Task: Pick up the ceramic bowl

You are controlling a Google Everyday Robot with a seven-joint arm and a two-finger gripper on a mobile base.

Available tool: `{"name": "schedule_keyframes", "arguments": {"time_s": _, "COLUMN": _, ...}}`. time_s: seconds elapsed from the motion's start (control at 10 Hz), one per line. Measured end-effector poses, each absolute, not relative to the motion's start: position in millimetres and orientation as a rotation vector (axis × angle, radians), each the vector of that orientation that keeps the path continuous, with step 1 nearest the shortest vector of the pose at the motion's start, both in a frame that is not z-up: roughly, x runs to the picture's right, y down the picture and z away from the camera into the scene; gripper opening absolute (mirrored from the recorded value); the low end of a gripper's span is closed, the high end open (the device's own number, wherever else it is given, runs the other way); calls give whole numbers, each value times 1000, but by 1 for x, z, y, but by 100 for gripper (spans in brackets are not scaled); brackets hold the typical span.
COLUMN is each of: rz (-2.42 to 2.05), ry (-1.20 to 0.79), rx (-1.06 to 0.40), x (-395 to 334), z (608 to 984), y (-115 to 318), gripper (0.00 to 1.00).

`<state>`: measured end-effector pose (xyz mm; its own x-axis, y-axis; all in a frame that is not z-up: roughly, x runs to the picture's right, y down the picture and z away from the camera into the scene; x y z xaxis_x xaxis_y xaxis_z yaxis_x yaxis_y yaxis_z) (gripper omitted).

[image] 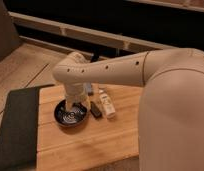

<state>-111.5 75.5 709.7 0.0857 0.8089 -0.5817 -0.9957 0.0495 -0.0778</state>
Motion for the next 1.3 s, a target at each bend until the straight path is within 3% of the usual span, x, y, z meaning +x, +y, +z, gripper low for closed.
{"name": "schedule_keyframes", "arguments": {"time_s": 0.4, "rz": 1469, "ry": 254, "rx": -417, "x": -93, "z": 721, "y": 17, "gripper": 65}}
{"name": "schedule_keyframes", "arguments": {"time_s": 0.8, "rz": 1465, "ry": 259, "rx": -427, "x": -95, "z": 724, "y": 22, "gripper": 65}}
{"name": "schedule_keyframes", "arguments": {"time_s": 1.3, "rz": 1544, "ry": 322, "rx": -543, "x": -83, "z": 780, "y": 53, "gripper": 65}}
